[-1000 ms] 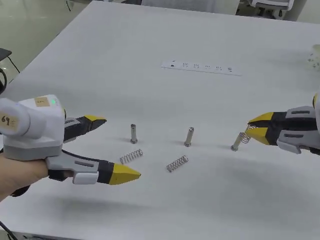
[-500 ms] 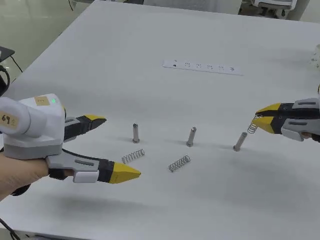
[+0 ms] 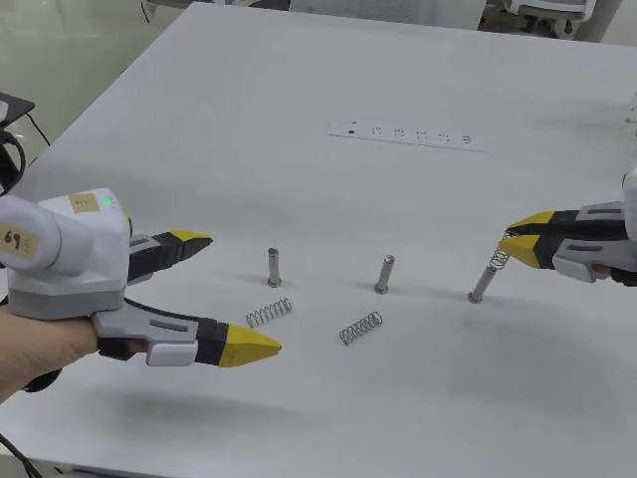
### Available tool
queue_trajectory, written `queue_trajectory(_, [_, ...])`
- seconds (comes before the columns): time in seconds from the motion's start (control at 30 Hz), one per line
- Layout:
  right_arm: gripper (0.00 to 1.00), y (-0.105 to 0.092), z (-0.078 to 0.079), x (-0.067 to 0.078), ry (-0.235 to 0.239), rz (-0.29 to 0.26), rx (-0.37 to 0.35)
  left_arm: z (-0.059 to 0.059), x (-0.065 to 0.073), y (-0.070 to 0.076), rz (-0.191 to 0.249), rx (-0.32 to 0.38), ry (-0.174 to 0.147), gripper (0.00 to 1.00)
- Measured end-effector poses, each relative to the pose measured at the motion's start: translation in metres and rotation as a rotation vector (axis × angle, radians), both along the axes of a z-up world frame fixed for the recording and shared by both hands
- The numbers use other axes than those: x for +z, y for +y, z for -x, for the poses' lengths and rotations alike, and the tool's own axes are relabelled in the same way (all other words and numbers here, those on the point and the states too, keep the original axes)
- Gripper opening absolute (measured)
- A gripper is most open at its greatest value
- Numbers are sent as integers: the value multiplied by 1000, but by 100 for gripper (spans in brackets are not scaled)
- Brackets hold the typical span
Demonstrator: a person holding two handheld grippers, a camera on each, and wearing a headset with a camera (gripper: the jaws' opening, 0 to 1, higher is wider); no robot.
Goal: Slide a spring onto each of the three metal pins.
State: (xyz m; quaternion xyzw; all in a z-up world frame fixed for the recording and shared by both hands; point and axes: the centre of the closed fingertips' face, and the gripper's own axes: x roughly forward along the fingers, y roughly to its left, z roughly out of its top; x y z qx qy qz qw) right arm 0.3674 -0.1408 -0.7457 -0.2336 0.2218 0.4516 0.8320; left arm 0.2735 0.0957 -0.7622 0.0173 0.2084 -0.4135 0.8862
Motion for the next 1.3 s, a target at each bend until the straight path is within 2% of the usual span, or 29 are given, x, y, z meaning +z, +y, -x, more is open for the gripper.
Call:
queue_trajectory(0.23, [7, 1, -1, -3, 4, 6, 4, 0, 0, 0, 2, 0, 2, 98])
queue_trajectory(0.6, [7, 3, 0, -15, 25, 27, 8, 0, 1, 1, 0, 1, 6, 98])
queue_trajectory(1.3, [8, -1, 5, -61, 108, 75, -21, 2, 0, -1, 1, -1, 9, 98])
